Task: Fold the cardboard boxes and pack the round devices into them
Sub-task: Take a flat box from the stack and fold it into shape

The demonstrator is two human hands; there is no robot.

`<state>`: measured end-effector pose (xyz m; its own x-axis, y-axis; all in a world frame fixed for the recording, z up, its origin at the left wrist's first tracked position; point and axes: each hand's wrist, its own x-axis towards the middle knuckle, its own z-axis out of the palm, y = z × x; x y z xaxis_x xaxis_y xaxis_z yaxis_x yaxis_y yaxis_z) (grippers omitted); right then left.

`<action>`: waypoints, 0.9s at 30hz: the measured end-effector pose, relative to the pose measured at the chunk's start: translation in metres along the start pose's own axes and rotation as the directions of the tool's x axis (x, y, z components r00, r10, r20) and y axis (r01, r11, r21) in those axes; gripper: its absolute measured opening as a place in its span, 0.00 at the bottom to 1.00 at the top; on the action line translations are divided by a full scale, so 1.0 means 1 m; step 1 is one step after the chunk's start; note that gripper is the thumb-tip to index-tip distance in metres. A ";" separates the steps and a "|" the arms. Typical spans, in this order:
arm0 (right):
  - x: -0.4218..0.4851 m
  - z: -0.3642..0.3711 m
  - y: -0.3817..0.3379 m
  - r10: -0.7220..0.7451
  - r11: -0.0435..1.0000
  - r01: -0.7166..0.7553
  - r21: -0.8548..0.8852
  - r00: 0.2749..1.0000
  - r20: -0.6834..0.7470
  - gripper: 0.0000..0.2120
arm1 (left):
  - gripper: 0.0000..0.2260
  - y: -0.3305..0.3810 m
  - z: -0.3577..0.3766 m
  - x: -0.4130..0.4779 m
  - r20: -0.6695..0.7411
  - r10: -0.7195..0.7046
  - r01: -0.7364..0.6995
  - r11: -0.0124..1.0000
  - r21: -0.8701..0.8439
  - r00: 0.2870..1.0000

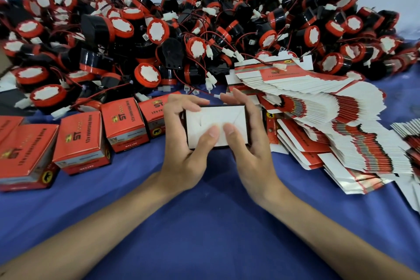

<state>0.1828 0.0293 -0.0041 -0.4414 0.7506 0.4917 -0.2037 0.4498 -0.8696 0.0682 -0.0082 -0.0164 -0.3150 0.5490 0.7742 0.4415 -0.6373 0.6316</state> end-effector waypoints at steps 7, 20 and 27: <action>0.000 0.000 0.000 0.007 1.000 -0.007 0.020 1.000 -0.013 0.24 | 0.18 0.002 -0.001 0.002 0.034 -0.036 0.033 0.995 0.093 0.999; 0.006 -0.008 0.007 -0.043 0.991 0.023 -0.128 0.987 -0.152 0.22 | 0.22 0.002 0.002 0.005 0.167 -0.102 0.080 0.988 0.131 0.981; 0.013 -0.018 0.002 0.034 0.971 0.031 0.237 0.964 -0.265 0.45 | 0.30 -0.003 0.009 0.003 -0.040 -0.100 0.105 0.981 0.162 0.994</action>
<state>0.1925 0.0490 0.0013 -0.2007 0.8668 0.4565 -0.4185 0.3454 -0.8400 0.0733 0.0000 -0.0161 -0.3911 0.5876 0.7083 0.5359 -0.4804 0.6943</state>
